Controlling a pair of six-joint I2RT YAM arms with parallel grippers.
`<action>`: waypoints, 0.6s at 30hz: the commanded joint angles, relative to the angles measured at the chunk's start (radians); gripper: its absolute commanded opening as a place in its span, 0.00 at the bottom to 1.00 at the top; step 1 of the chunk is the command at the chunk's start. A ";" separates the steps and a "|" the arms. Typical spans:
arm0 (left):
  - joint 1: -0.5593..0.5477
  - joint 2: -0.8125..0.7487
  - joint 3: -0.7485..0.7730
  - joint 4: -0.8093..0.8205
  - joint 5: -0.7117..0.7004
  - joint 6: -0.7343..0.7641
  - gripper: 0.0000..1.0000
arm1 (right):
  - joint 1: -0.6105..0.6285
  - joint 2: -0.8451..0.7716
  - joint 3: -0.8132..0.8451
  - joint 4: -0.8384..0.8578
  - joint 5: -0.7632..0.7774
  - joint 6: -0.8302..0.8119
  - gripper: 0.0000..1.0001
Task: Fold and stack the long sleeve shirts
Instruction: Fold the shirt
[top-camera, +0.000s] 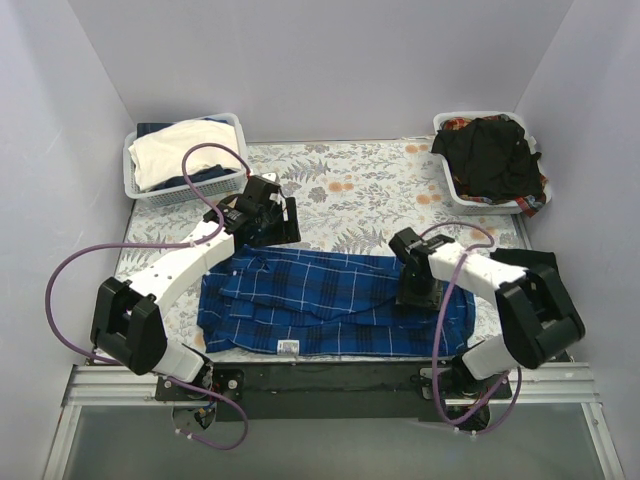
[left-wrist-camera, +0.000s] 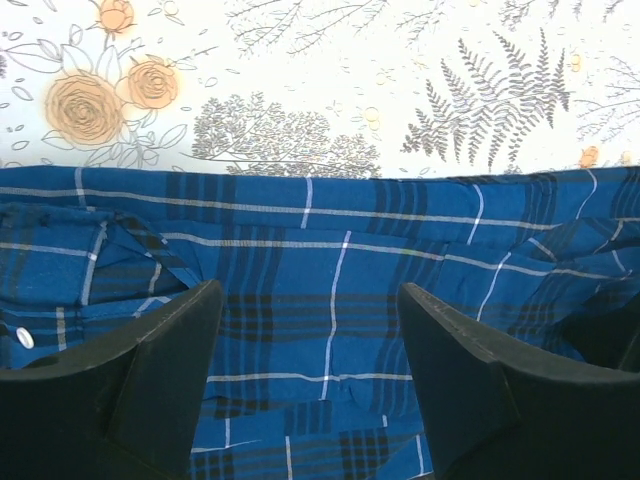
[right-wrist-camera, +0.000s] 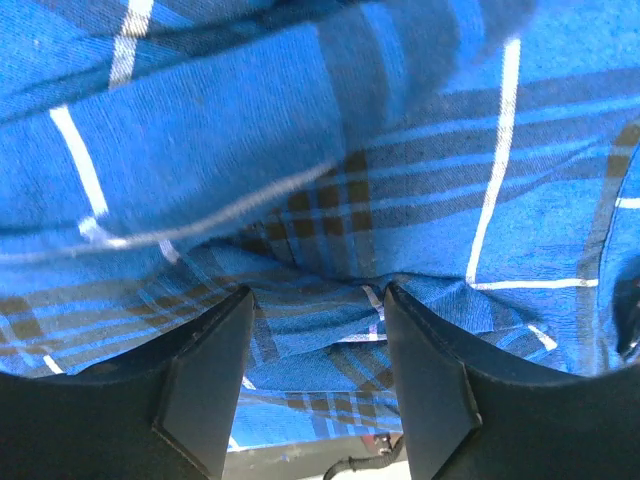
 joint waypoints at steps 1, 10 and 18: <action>0.003 -0.040 0.053 -0.040 -0.046 0.016 0.71 | -0.017 0.230 0.113 0.201 0.008 -0.103 0.64; 0.033 -0.025 0.158 -0.127 -0.083 -0.005 0.76 | -0.041 0.628 0.707 0.189 0.082 -0.250 0.65; 0.150 -0.002 0.218 -0.181 -0.043 -0.018 0.78 | -0.069 0.714 1.057 0.288 0.069 -0.370 0.66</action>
